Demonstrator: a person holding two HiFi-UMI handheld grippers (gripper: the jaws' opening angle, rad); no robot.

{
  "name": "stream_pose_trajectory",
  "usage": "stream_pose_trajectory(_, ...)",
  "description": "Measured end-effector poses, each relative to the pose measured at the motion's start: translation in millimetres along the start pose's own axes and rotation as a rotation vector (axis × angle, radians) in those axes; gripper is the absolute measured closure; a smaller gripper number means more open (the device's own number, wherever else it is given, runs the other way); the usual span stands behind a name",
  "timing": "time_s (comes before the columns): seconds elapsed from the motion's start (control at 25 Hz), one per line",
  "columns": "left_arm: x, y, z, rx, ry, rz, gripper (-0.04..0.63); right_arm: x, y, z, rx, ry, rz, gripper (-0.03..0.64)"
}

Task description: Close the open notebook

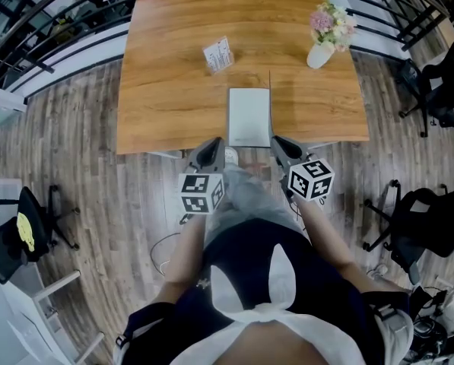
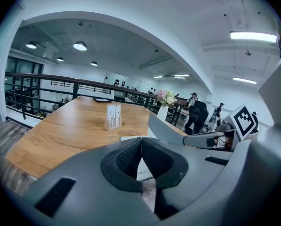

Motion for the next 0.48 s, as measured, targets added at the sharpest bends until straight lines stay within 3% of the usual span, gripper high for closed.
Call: stream_pose_trajectory(0.48,-6,1,-4,-0.009,0.0,0.021,0.577,-15,8,2,0.017,0.03,-0.044,0.601)
Point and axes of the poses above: the fingertips, and each gripper's own axes: x backward along the fingers, y to its left, z out of its underside, the point moved 10 cm from there along x, backward along the fingers
